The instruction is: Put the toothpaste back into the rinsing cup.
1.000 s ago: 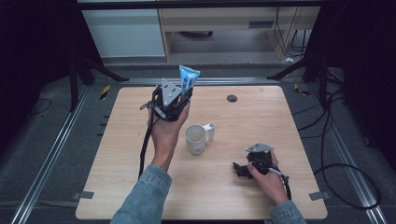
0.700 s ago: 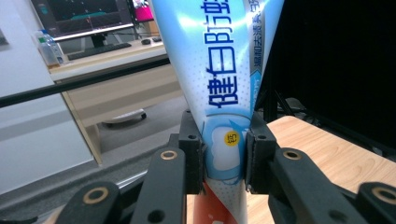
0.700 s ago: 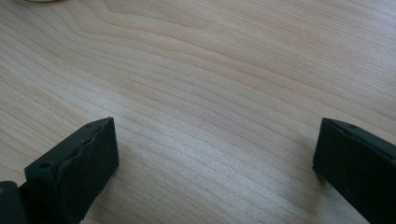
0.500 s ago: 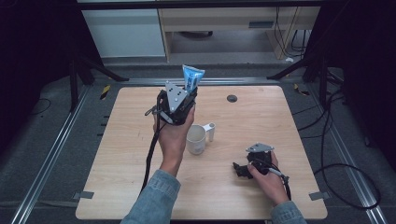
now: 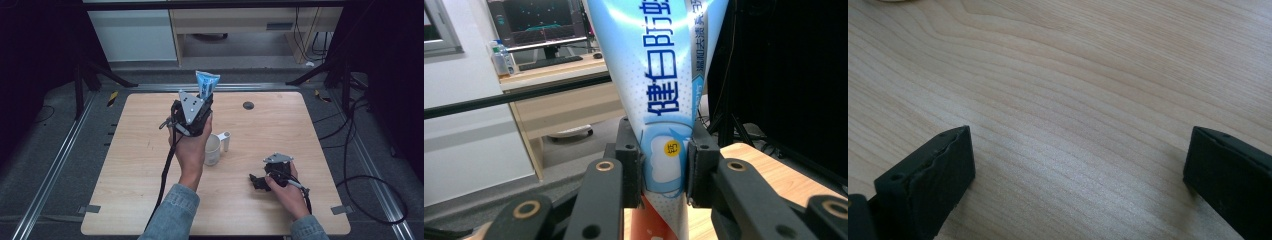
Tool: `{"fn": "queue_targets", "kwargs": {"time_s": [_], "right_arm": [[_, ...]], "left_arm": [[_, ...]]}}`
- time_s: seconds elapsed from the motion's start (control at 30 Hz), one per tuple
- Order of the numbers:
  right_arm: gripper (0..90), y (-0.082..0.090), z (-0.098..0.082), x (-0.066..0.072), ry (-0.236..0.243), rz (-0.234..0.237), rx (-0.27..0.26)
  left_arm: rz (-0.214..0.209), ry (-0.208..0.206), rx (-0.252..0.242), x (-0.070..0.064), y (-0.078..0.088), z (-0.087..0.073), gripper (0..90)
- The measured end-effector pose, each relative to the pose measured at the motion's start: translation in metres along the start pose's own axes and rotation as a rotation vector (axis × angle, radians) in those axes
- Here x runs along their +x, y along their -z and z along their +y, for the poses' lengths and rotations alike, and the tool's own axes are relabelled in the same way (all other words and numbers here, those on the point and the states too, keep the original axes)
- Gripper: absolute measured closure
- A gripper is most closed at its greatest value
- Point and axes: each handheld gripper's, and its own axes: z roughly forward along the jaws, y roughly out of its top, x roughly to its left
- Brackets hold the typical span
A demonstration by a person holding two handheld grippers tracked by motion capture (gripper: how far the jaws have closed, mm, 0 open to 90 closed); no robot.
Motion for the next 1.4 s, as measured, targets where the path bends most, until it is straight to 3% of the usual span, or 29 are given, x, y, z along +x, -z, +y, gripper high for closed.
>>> {"fn": "queue_targets", "kwargs": {"time_s": [0.53,1.4], "right_arm": [[0.4,0.001,0.001,0.000,-0.010,0.012,0.005],[0.4,0.000,0.001,0.000,-0.008,0.013,0.005]], "left_arm": [[0.014,0.049,0.001,-0.007,-0.013,-0.026,72.7],[0.012,0.086,0.032,-0.017,-0.008,-0.070,72.7]]}}
